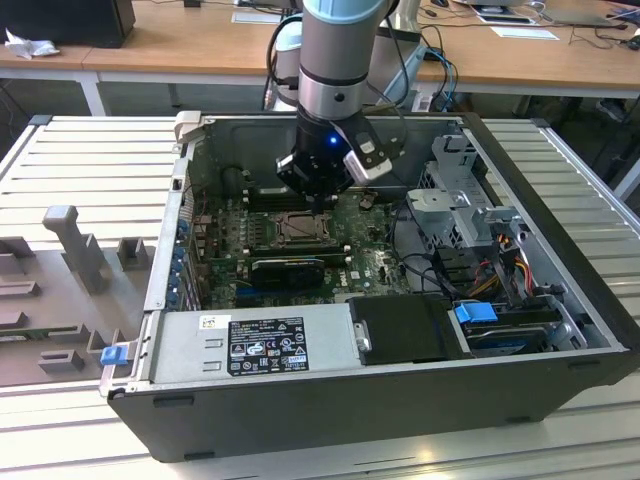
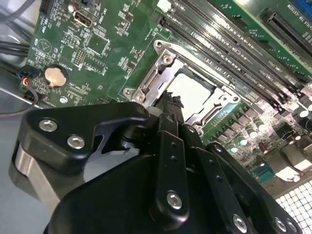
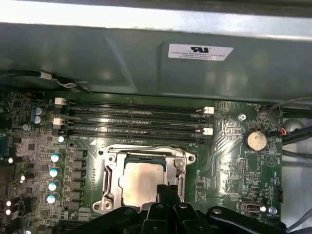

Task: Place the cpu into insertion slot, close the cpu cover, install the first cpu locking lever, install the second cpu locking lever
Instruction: 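Install the second cpu locking lever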

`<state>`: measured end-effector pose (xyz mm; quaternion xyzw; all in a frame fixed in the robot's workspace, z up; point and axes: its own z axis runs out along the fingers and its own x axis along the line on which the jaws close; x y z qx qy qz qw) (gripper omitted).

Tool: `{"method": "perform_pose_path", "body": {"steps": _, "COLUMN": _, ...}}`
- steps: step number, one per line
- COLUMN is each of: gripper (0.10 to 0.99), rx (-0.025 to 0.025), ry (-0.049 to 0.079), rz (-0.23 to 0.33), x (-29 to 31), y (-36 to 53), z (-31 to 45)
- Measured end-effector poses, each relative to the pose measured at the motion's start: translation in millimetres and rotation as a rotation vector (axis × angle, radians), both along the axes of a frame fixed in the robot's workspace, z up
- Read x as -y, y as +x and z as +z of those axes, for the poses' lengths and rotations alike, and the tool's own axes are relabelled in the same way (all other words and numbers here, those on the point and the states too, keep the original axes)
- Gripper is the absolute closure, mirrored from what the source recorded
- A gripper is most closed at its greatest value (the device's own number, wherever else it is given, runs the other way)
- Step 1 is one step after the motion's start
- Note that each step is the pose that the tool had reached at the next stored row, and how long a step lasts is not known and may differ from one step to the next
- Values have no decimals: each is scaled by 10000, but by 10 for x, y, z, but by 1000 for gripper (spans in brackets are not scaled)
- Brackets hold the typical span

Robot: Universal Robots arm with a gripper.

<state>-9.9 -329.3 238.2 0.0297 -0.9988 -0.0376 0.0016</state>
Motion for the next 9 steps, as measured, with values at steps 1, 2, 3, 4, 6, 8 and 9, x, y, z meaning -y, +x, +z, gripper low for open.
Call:
{"method": "perform_pose_path", "body": {"steps": 1, "gripper": 980, "rx": -1, "ry": 0, "rz": -1, "x": 26, "y": 0, "z": 0}}
{"method": "perform_pose_path", "body": {"steps": 2, "gripper": 980, "rx": -1, "ry": -1, "rz": -1, "x": 55, "y": -1, "z": -1}}
{"method": "perform_pose_path", "body": {"steps": 3, "gripper": 980, "rx": 0, "ry": 0, "rz": -1, "x": 85, "y": -1, "z": -2}}
{"method": "perform_pose_path", "body": {"steps": 4, "gripper": 980, "rx": -1, "ry": 0, "rz": -1, "x": 129, "y": -1, "z": -4}}
{"method": "perform_pose_path", "body": {"steps": 6, "gripper": 980, "rx": -39, "ry": 1, "rz": -1, "x": 182, "y": -1, "z": -10}}
{"method": "perform_pose_path", "body": {"steps": 8, "gripper": 980, "rx": -120, "ry": 21, "rz": -1, "x": 238, "y": -1, "z": -22}}
{"method": "perform_pose_path", "body": {"steps": 9, "gripper": 980, "rx": -149, "ry": 38, "rz": 0, "x": 282, "y": -1, "z": -33}}
